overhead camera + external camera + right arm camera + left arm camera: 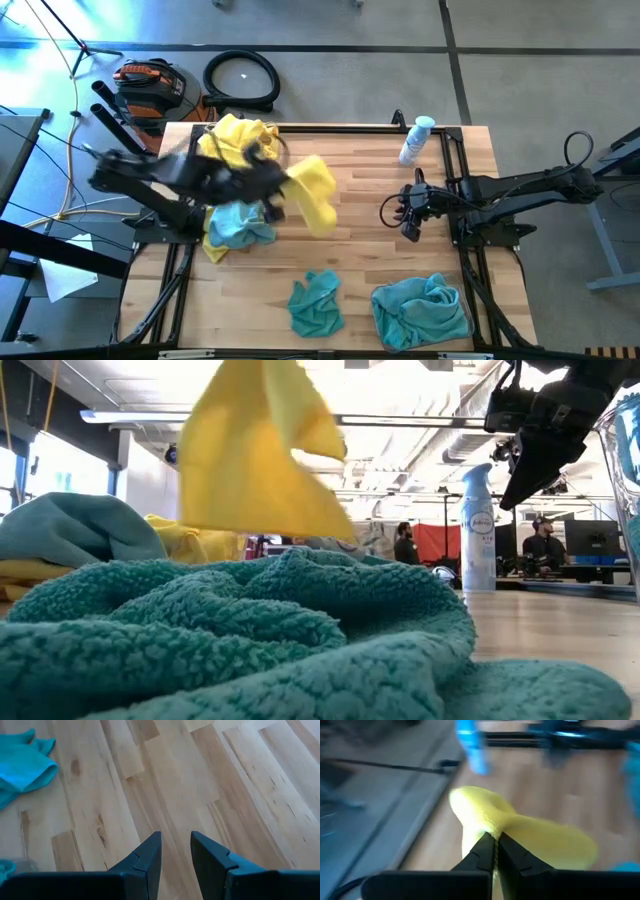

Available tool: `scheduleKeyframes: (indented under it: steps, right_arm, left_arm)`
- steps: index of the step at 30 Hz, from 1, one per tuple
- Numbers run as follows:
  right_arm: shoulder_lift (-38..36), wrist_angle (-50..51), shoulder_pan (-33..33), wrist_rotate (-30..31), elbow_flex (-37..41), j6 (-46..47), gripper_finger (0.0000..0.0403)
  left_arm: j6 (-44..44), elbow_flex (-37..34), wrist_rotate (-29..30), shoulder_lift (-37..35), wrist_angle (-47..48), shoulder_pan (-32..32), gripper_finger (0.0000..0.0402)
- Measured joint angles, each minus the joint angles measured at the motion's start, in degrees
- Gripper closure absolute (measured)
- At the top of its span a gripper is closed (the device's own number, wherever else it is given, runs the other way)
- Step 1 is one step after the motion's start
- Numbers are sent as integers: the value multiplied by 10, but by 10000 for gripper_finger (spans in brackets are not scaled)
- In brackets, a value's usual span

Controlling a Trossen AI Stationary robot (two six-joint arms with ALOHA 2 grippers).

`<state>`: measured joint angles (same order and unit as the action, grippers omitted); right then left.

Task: Sort microfiber towel by color & place in baskets
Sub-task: Put the yellow towel into the top transparent bin

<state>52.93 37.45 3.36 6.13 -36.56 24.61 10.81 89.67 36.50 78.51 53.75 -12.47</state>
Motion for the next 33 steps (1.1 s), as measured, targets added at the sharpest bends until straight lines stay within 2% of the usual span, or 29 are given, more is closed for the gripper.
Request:
scheduleKeyframes:
  steps: [3, 6, 17, 20, 24, 30, 31, 33]
  right_arm:
    - [0, 0, 0, 15, 0, 16, 304]
    - [0, -2, 0, 33, 0, 37, 304]
    - [0, -19, 0, 110, 0, 135, 304]
    - [0, -21, 0, 135, 0, 167, 304]
    - [0, -21, 0, 154, 0, 202, 304]
    - [0, -21, 0, 182, 0, 234, 304]
    - [0, -21, 0, 189, 0, 239, 304]
    - [0, -21, 0, 199, 0, 250, 304]
  left_arm:
    - [-7, 0, 58, -48, 40, 43, 401]
    - [-36, 0, 91, -87, 54, 105, 401]
    - [-194, 0, 87, -154, 62, 367, 401]
    - [-230, 0, 36, -153, 64, 421, 401]
    - [-234, 0, -68, -130, 59, 487, 401]
    - [-186, -1, -298, -54, 35, 552, 401]
    - [-178, -1, -315, -41, 35, 560, 401]
    - [-161, -7, -312, -23, 41, 576, 401]
